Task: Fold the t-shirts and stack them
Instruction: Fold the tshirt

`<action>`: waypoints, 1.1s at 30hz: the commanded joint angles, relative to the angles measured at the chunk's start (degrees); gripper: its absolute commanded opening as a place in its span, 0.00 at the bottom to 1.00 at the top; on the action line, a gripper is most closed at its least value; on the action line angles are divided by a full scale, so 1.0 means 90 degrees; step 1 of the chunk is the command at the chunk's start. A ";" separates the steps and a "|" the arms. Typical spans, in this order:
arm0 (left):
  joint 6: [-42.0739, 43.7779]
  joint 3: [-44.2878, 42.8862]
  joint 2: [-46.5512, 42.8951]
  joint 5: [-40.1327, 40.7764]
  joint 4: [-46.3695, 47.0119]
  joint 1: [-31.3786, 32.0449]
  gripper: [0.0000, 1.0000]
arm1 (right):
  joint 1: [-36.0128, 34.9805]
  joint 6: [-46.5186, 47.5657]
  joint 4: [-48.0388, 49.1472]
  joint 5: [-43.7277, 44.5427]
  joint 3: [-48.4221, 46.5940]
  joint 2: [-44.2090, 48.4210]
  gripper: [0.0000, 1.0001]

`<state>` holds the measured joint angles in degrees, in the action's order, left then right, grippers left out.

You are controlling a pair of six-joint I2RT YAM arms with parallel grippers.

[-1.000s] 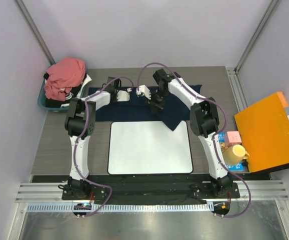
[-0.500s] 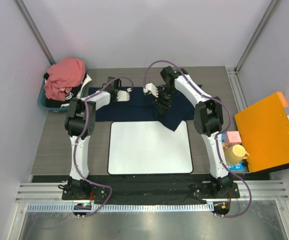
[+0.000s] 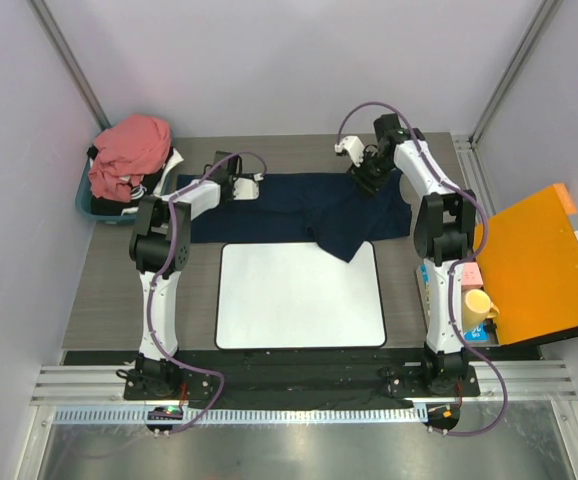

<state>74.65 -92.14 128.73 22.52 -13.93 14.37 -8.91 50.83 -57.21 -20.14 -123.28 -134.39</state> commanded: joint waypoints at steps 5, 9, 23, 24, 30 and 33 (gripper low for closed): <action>0.0260 -0.0475 0.0208 0.0115 0.0142 -0.0093 0.24 | -0.0055 -0.0296 0.0947 0.1144 -0.0051 -0.0233 0.42; 0.0406 -0.0495 0.0326 0.0163 0.0132 -0.0122 0.24 | -0.0007 -0.0247 0.1073 0.1222 -0.0110 -0.0341 0.37; 0.1080 -0.0222 0.0746 0.0330 0.0494 -0.0220 0.18 | 0.0150 -0.0169 0.2429 0.2199 -0.0841 -0.1297 0.24; 0.1071 -0.0183 0.0727 0.0271 0.0465 -0.0220 0.18 | 0.0150 -0.0179 0.2489 0.2209 -0.0997 -0.1434 0.24; 0.0866 0.0276 -0.0014 -0.0811 -0.0295 -0.0200 0.18 | 0.0081 -0.0228 0.3864 0.2638 -0.1780 -0.2255 0.21; 0.0894 0.0442 -0.0639 -0.2457 -0.1505 -0.0210 0.18 | 0.0033 -0.0237 0.5006 0.2833 -0.1692 -0.2392 0.18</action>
<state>82.83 -90.83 130.19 18.22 -11.75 12.82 -8.54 49.17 -26.46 0.95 -137.75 -153.05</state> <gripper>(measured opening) 0.175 0.197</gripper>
